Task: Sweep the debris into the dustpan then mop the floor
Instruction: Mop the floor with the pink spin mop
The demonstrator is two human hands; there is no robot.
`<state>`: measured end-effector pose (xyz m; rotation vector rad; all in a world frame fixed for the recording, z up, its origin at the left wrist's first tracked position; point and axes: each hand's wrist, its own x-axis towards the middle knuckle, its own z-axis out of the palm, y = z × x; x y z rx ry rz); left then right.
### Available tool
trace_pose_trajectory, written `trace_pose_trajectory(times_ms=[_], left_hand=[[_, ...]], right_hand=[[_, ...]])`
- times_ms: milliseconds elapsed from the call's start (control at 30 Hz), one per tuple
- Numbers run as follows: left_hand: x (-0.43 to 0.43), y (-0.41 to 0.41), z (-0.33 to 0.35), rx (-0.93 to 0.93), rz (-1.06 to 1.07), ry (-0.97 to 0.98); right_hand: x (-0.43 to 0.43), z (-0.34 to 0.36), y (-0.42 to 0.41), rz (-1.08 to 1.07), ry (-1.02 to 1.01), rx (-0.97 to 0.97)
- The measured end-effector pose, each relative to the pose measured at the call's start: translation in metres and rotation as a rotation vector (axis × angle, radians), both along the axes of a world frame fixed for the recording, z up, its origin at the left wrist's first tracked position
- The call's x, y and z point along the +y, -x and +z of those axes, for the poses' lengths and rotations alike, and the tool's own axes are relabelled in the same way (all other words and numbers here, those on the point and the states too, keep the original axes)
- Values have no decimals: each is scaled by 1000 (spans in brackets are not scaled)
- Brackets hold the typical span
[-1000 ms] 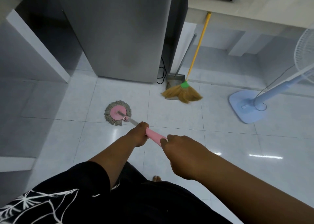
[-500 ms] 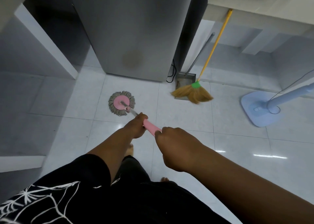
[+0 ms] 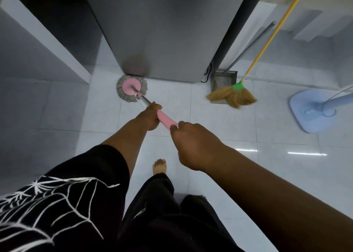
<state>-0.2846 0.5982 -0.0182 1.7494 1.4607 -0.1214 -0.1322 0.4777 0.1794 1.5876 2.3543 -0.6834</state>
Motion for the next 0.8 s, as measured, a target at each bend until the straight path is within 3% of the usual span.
trace_pose_trajectory(times_ms=[400, 800], left_hand=[[-93, -62, 2, 16, -51, 60], [-220, -181, 31, 28, -377, -23]], right_hand=[[-95, 16, -58, -9, -7, -52], [-236, 62, -166, -67, 43, -185]])
